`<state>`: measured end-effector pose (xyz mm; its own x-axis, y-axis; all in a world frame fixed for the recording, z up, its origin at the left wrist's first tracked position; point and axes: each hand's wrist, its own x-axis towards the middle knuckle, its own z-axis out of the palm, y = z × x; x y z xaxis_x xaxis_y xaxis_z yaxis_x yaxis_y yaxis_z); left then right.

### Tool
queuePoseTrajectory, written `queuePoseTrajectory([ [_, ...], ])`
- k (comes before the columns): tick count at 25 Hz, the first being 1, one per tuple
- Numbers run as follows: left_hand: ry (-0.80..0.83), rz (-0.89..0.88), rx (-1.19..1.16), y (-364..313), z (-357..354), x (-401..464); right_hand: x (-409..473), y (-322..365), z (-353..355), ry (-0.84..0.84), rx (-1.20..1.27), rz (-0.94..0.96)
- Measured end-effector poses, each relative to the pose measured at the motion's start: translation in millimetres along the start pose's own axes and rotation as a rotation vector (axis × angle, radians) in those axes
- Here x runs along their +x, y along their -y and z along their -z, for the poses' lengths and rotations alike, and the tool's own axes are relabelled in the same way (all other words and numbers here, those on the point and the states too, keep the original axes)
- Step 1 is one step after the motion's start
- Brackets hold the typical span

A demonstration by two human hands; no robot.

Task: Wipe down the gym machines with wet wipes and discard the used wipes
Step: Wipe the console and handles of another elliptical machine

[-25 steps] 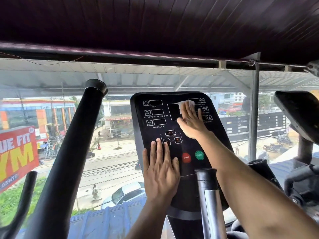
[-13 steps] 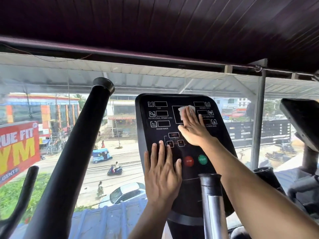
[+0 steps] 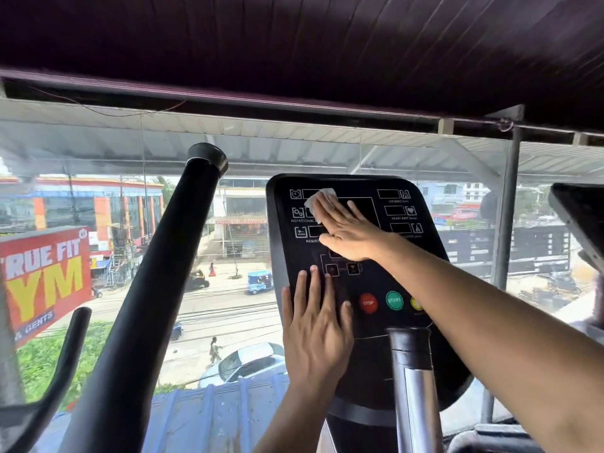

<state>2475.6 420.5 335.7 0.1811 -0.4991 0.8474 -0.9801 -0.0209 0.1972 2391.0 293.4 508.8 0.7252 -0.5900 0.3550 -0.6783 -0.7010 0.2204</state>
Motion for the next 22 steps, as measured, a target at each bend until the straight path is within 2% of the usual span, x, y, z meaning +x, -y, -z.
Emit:
queuePoseTrajectory([
  [3,-0.079,0.024,-0.082,2.3,-3.0,-3.8,33.0,13.0,13.8,-0.01,-0.019,0.021],
  [6,-0.104,0.042,-0.163,5.2,-2.7,-4.5,41.2,31.9,17.3,0.007,-0.091,0.137],
  [10,-0.141,0.031,-0.228,5.7,-3.4,-5.7,11.5,45.4,8.6,0.045,-0.13,0.245],
  [15,-0.306,0.017,-0.453,13.8,-12.5,-17.4,-27.8,32.0,-3.5,0.1,-0.323,0.352],
  [18,-0.279,0.09,-0.415,12.2,-11.2,-16.3,-12.2,27.7,7.4,0.094,-0.35,0.281],
  [20,-0.208,0.24,-0.409,11.2,-6.9,-15.6,10.5,32.1,11.4,0.041,-0.275,0.189],
  [22,-0.132,0.314,-0.439,10.5,-4.3,-16.2,25.2,39.9,9.8,-0.014,-0.164,0.151],
])
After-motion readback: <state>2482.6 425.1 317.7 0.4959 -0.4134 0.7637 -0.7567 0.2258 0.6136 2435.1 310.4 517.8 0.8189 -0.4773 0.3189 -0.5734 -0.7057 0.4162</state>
